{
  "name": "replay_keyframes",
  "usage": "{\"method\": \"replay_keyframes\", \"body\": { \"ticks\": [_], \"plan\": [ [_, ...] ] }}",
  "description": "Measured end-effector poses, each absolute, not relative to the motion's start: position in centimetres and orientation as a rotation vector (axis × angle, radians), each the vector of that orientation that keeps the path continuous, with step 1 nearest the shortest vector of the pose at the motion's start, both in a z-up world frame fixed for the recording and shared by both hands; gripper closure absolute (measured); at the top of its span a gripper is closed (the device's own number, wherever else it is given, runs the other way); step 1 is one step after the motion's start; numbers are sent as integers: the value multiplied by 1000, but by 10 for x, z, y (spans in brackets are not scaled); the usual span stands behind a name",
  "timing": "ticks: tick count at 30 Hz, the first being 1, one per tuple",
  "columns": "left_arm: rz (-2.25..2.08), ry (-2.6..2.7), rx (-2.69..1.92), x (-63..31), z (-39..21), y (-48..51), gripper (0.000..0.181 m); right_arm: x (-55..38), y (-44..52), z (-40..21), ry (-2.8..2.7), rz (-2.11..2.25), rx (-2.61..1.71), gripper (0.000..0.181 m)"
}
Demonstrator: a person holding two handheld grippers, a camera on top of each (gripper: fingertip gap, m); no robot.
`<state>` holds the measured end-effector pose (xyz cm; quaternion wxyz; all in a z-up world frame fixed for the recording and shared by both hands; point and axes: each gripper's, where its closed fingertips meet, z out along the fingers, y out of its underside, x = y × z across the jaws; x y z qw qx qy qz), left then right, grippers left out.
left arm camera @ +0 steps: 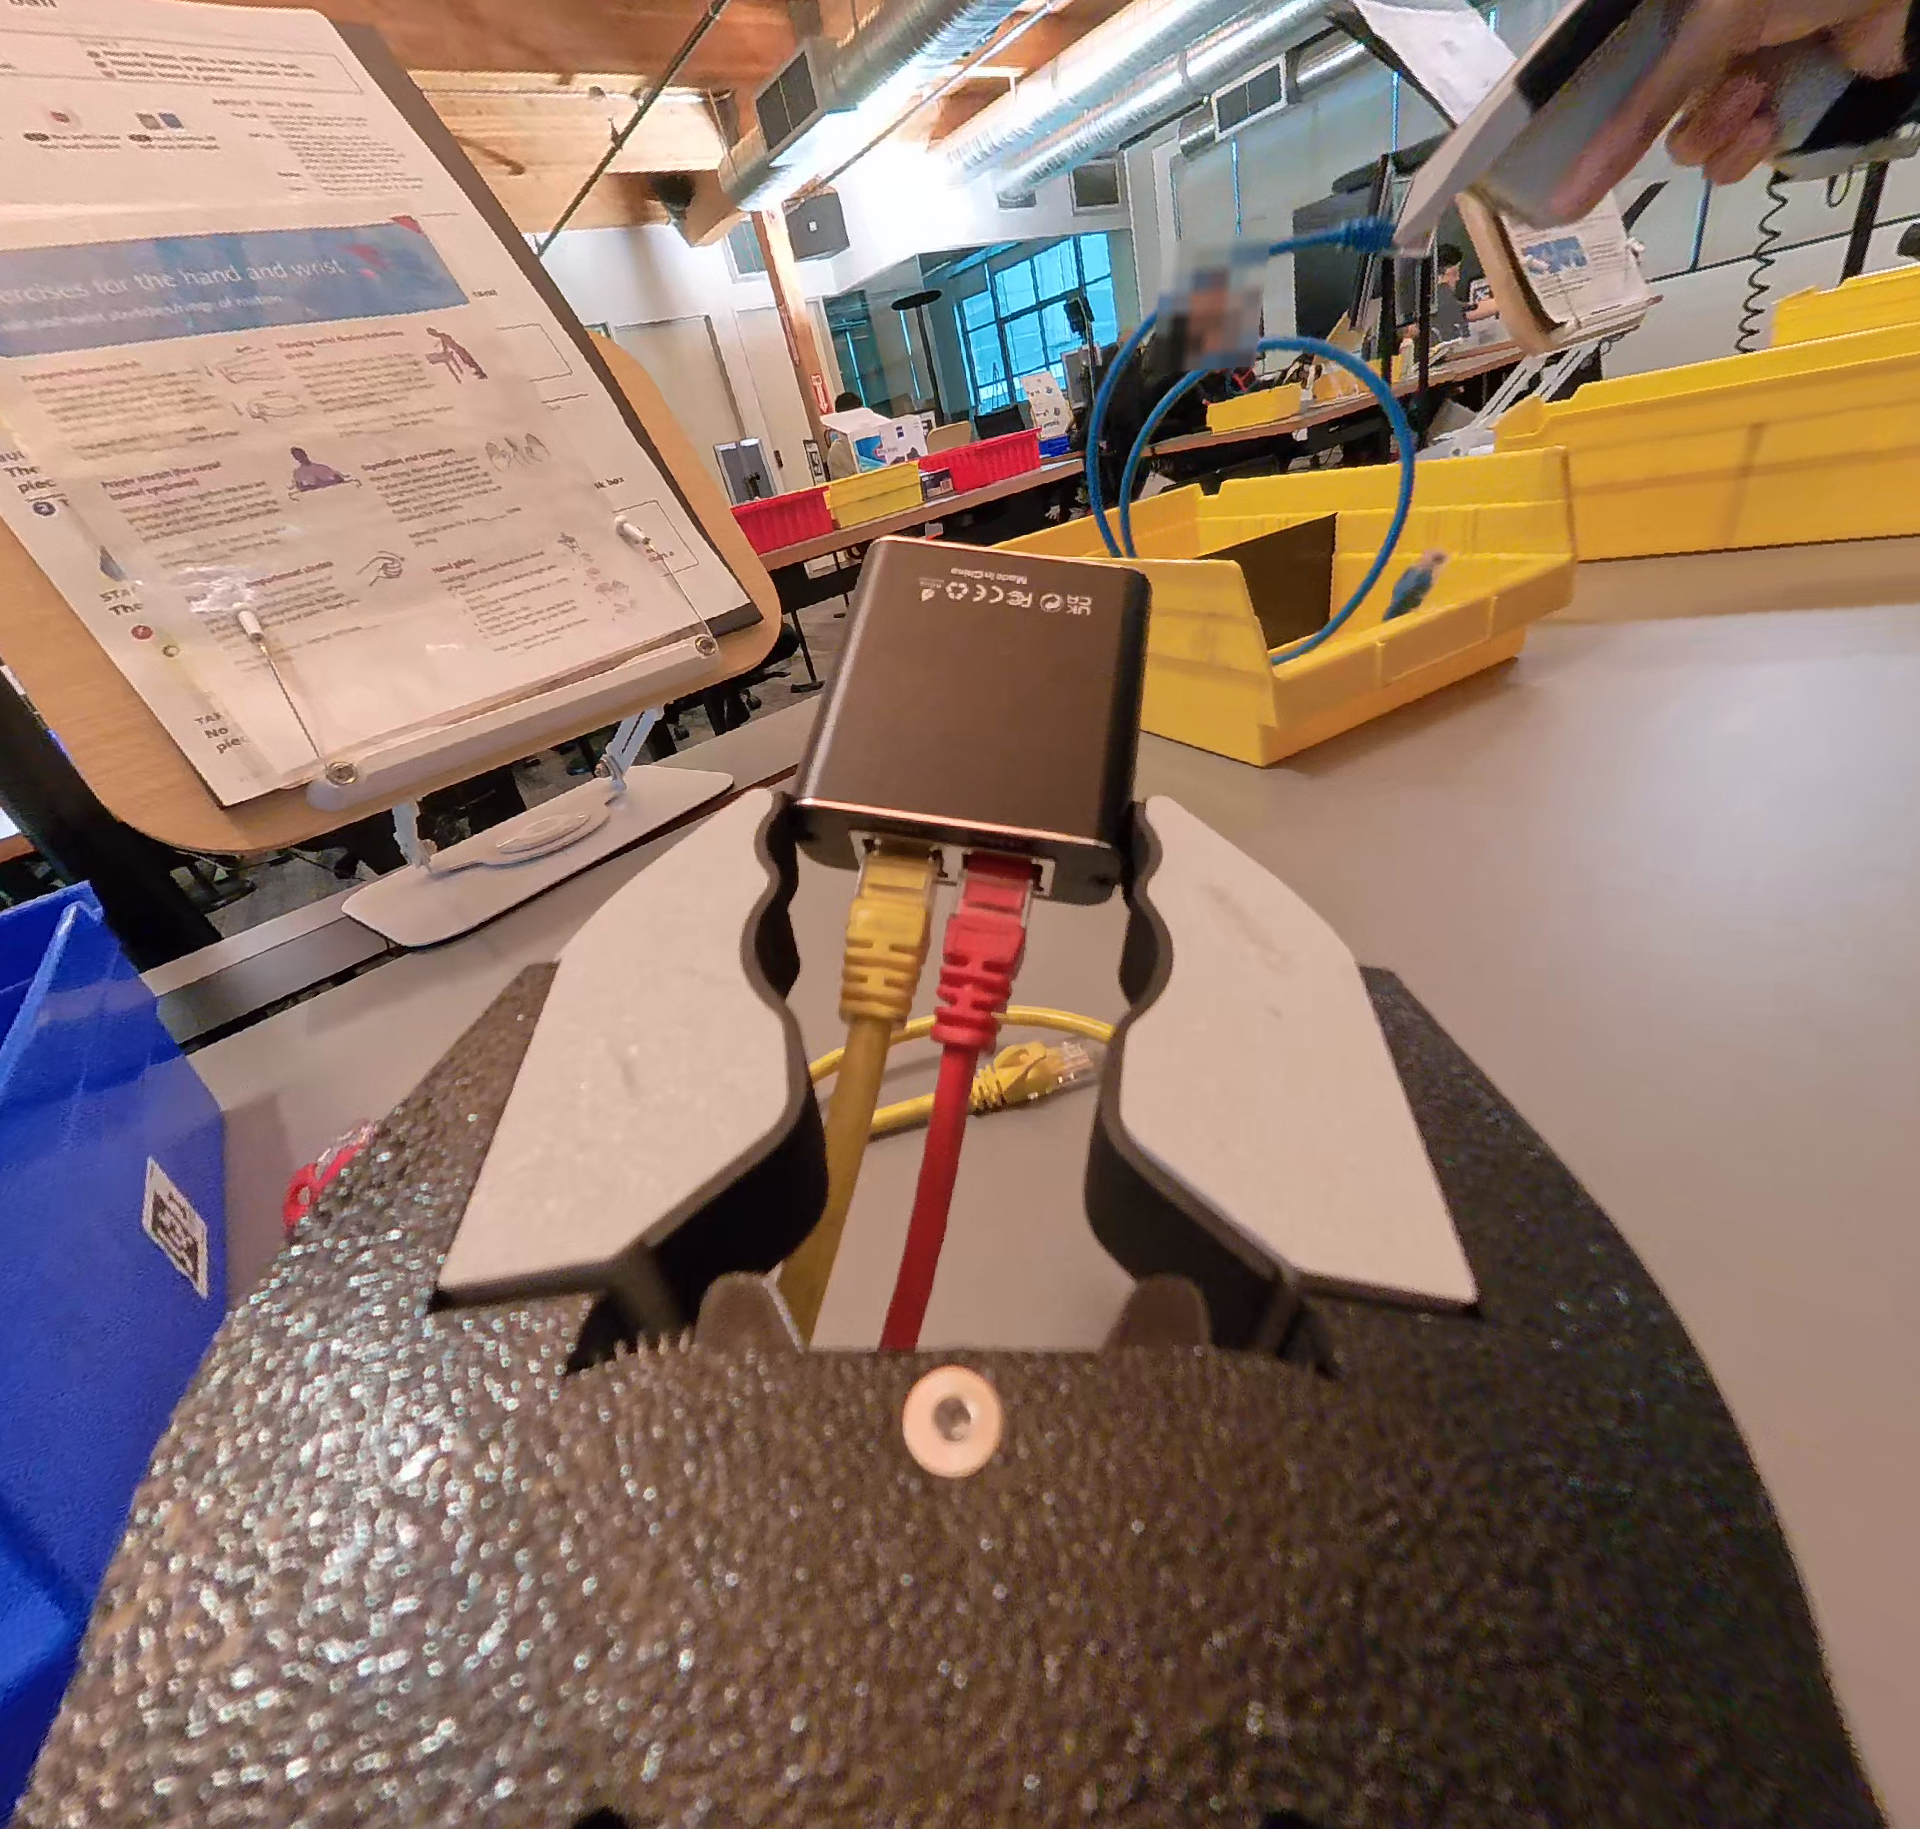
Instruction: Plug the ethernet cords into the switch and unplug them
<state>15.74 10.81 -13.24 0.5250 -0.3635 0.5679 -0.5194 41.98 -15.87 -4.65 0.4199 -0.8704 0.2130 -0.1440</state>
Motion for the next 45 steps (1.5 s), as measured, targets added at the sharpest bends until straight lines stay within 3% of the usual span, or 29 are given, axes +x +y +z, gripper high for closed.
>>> {"method": "replay_keyframes", "body": {
  "ticks": [1,10,14,17,20,24,27,29,31,35,41,43,45],
  "plan": [
    [-1244,1359,-868,157,-132,108,121,429,-164,-55,580,-389,-2217,170],
    [-1249,1370,-853,156,-133,105,121,458,-205,-151,959,-445,-2548,171],
    [-1270,1378,-843,156,-133,101,121,469,-216,-152,1035,-610,-2538,147],
    [-1282,1393,-839,156,-133,100,121,461,-202,-132,1052,-601,-2423,114],
    [-1349,1490,-800,156,-136,87,121,400,-128,-109,794,-307,-2195,100],
    [-1549,1927,-527,131,-147,43,121,237,-32,-105,199,334,-2037,94],
    [-1589,2184,-436,110,-154,33,121,160,-8,-133,-244,243,-2065,85],
    [-1605,2227,-430,104,-153,33,121,134,9,-145,-418,41,-2037,87],
    [-1622,2264,-395,97,-153,36,122,112,18,-147,-534,-6,-1987,100],
    [-1740,2177,-456,98,-135,50,121,85,22,-131,-515,181,-1828,90],
    [-1680,2256,-376,91,-143,50,121,87,41,-134,-521,76,-1843,91],
    [-1642,2274,-380,92,-146,48,122,88,46,-140,-538,48,-1861,111],
    [-1609,2267,-376,93,-147,50,122,87,47,-142,-563,41,-1852,117]
  ]
}}
